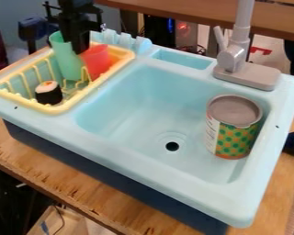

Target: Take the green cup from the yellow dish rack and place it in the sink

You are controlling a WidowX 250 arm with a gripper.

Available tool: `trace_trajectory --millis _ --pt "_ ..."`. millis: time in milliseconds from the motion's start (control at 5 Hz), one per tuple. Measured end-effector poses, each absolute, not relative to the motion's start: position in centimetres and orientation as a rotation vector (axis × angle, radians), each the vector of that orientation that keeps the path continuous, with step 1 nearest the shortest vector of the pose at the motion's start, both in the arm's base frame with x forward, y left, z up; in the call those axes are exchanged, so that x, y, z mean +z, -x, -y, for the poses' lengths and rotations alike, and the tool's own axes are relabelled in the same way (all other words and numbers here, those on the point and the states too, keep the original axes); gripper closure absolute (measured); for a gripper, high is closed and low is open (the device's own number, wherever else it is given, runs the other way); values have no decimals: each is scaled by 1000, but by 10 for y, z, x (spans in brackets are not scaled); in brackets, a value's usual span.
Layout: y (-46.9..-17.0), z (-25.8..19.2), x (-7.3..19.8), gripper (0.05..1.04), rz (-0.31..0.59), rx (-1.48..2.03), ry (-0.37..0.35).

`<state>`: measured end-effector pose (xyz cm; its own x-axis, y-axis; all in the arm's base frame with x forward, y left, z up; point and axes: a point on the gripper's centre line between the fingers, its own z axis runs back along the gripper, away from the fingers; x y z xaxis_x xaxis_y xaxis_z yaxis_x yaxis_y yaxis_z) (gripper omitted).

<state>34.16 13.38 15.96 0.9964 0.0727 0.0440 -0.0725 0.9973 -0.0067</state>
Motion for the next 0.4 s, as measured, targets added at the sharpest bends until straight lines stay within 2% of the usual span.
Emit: trace_trajectory --millis 400 --pt "-335 -118 203 998 139 77 -23"
